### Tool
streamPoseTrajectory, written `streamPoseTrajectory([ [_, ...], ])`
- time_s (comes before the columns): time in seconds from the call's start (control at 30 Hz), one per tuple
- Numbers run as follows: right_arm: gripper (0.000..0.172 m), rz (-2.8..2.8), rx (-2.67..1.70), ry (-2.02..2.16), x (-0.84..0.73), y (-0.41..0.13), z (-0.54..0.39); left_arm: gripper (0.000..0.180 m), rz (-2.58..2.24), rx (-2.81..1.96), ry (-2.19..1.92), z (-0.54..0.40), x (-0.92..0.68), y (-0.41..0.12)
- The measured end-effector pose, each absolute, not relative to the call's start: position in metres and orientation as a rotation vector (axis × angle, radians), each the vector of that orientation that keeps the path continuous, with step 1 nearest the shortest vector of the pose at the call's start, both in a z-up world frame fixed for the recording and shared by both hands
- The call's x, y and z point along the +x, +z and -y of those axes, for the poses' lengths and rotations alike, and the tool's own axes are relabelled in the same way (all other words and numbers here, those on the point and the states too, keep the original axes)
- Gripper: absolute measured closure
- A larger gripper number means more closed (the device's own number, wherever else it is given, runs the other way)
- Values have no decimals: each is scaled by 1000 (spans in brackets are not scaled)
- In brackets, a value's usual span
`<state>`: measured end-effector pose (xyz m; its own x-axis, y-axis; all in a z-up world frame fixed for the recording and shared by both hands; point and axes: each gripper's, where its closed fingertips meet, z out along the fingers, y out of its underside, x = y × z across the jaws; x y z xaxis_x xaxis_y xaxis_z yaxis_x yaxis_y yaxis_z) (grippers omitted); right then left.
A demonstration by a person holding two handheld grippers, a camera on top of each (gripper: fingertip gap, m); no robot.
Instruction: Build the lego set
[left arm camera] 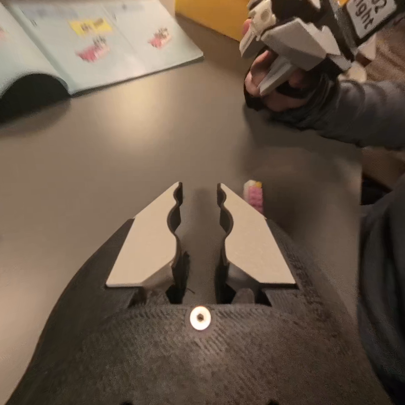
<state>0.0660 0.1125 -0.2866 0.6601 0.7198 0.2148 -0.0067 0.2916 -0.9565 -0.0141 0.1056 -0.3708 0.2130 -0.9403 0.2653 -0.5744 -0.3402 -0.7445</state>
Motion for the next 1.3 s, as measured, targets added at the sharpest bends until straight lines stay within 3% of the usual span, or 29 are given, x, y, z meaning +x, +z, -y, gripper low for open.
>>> streamPoseTrajectory([
  [0.1,157,726,-1190,551,66,-287,-112,137,-1498,-1845,-892,-116,-23,-372],
  [0.63,157,736,-1204,571,63,-289,-113,138,-1873,-1719,-1011,-119,5,-405],
  [0.97,157,737,-1208,580,63,-290,-112,149,-1802,-1796,-979,-119,-3,-405],
  [1.3,157,740,-1208,577,63,-290,-112,137,-1544,-1902,-904,-107,11,-405],
])
